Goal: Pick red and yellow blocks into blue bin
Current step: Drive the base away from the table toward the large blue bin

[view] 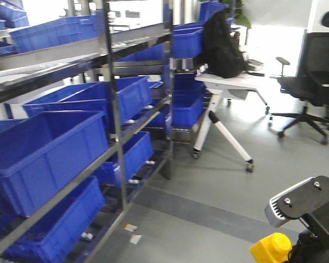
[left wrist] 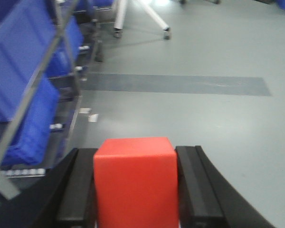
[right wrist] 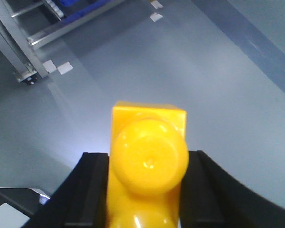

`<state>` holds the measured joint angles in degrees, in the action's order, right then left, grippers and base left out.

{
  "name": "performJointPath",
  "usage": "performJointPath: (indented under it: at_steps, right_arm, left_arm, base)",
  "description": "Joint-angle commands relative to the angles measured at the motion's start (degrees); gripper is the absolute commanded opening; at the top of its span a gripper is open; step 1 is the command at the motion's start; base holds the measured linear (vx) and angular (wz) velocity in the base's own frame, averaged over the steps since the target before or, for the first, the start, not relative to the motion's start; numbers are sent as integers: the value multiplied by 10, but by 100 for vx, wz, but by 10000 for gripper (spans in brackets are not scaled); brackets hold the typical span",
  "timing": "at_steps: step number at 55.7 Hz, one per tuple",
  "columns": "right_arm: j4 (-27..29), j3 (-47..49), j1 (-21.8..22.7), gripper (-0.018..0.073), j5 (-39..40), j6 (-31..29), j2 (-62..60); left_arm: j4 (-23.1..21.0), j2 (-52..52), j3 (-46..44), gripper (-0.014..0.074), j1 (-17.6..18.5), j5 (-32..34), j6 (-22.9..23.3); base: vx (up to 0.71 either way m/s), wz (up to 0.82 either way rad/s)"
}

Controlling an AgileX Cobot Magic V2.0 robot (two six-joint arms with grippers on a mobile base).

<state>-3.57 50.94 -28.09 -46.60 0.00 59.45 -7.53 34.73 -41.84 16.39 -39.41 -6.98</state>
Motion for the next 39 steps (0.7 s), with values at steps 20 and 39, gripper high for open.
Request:
performJointPath:
  at_steps: [20,39]
  right_arm:
    - [-6,15,0,276,32,-5,-11]
    - [-6,15,0,276,32,-5,-11]
  left_arm:
    - [-7,2,-15,372,0,47,1]
    - [-7,2,-15,372,0,47,1]
  base:
    - [24,58]
    - [18,67]
